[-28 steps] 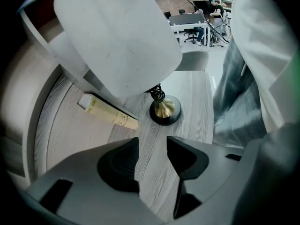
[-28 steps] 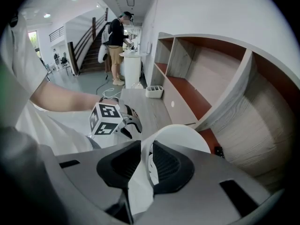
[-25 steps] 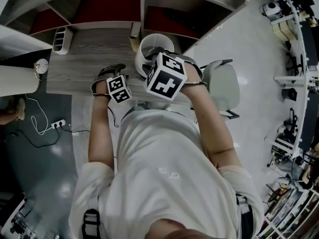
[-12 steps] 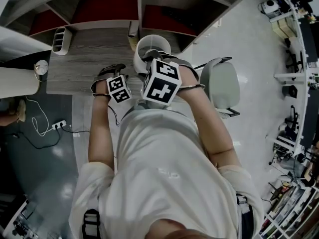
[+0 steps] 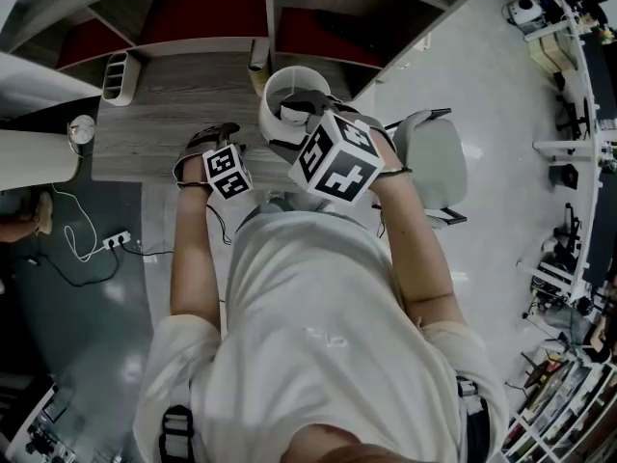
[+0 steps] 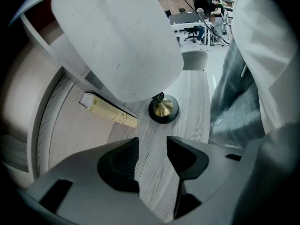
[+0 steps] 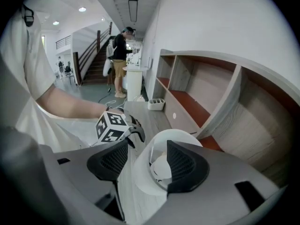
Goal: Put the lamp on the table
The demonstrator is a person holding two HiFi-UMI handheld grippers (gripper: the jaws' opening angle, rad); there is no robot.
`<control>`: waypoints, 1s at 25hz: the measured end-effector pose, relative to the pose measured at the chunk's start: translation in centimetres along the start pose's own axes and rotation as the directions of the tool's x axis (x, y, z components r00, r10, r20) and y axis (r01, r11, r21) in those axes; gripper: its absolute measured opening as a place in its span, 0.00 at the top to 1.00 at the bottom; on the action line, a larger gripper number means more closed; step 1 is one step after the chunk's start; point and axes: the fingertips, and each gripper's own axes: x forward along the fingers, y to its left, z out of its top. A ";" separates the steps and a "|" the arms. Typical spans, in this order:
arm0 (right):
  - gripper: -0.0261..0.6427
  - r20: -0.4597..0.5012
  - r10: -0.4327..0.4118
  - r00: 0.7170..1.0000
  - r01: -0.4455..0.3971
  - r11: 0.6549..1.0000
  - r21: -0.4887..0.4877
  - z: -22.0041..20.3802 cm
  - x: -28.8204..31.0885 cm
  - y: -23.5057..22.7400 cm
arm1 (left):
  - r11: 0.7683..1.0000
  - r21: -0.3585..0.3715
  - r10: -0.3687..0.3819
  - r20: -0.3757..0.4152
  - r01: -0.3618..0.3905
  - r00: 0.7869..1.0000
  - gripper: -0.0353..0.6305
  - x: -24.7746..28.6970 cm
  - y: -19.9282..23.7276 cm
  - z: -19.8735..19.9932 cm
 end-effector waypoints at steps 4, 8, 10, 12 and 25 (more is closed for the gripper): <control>0.56 0.131 -0.042 0.990 0.031 0.996 0.081 0.1 -2.1 -1.8 | 0.993 -0.119 0.007 0.071 0.001 0.997 0.68 -1.2 0.8 0.8; 0.67 0.273 -0.124 0.954 0.076 0.981 0.180 -0.2 -4.8 -4.1 | 0.981 -0.189 0.063 0.119 -0.039 0.991 0.84 -2.5 2.2 1.1; 0.77 0.331 -0.181 0.926 0.105 0.966 0.236 -0.9 -6.3 -5.3 | 0.974 -0.218 0.093 0.132 -0.063 0.987 0.89 -3.1 2.8 1.3; 0.87 0.384 -0.237 0.892 0.123 0.946 0.299 -1.7 -7.7 -6.4 | 0.963 -0.260 0.110 0.160 -0.065 0.981 0.91 -3.8 3.2 1.6; 0.92 0.479 -0.445 0.757 0.139 0.825 0.548 -8.2 -11.3 -7.7 | 0.760 -0.647 0.356 0.490 0.058 0.796 0.93 -12.4 7.6 6.8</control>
